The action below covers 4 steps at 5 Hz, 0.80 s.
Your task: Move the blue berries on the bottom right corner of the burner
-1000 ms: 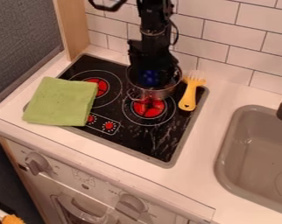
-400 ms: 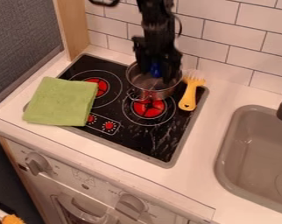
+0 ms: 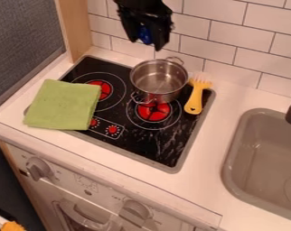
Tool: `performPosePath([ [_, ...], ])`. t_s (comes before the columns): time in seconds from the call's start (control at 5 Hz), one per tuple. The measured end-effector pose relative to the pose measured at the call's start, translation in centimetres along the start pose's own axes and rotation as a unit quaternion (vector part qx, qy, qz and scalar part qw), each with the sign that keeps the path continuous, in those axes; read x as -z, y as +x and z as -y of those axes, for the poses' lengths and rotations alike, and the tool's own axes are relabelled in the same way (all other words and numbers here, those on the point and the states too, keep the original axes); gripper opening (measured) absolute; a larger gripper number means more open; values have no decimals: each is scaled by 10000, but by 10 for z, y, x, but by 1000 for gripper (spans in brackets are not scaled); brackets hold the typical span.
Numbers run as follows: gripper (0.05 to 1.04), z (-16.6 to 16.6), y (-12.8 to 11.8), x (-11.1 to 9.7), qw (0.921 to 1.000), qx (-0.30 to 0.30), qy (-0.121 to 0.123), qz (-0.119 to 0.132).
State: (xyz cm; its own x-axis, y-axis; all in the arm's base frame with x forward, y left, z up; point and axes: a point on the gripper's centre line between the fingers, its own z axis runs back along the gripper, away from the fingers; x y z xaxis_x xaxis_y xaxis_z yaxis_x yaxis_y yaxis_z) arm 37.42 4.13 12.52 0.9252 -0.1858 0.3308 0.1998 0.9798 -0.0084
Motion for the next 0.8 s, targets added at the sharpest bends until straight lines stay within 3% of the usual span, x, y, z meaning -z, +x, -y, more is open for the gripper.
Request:
performPosePath([
  [0.2,829,11,-44,1,9992,150,-4,-383],
  [0.4,829,28,-94,15,9957,465,71,-800],
  [0.6,829,53,-117,31,9901,974,131,-1004],
  [0.8,830,79,-128,49,9794,1642,405,-1105],
])
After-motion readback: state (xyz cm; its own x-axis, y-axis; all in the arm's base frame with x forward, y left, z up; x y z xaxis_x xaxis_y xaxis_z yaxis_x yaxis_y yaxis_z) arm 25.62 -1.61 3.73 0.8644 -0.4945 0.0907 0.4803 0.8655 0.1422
